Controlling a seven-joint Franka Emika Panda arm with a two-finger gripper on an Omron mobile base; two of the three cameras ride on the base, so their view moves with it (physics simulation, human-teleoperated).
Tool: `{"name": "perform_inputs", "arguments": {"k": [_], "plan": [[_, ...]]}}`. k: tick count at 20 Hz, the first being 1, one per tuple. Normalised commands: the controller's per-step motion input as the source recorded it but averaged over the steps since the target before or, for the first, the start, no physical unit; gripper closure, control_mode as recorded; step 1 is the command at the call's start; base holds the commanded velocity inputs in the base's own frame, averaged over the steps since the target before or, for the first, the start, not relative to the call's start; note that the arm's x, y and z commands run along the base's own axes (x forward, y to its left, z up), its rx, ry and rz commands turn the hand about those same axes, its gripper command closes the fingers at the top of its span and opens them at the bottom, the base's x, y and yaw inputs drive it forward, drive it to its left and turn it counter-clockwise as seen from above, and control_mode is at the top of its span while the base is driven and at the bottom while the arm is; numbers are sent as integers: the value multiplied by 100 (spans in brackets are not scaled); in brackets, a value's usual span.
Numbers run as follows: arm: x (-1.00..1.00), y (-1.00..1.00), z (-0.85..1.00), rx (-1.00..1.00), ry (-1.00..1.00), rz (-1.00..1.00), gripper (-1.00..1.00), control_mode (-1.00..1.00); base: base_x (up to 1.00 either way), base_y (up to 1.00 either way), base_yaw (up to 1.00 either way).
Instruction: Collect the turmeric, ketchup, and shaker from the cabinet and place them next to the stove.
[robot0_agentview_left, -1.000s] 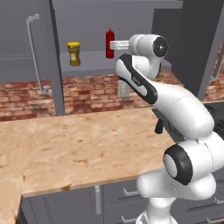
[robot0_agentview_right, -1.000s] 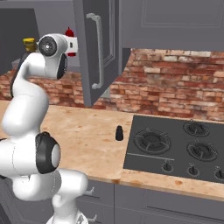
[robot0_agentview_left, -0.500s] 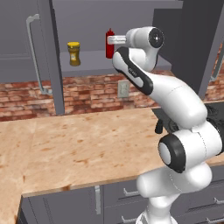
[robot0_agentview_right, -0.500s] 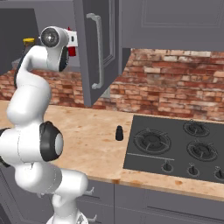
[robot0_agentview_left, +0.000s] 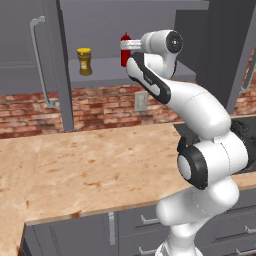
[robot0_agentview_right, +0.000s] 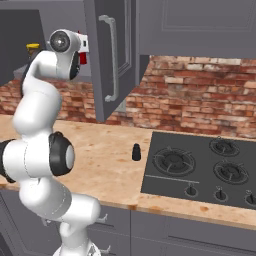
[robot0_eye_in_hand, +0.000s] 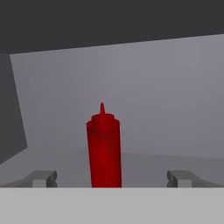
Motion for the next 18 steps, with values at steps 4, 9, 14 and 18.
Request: {"name": "perform_inputs", "arguments": {"k": [4,9,14,18], "plan": [[21,11,-13,-2,1,0,-100,-100,0,0,0],[17,5,-5,-1,0,0,-100,-100,0,0,0],[21,9,-2,-1,0,0,-100,-100,0,0,0],[22,21,-3,-2,0,0,-100,-100,0,0,0]]}}
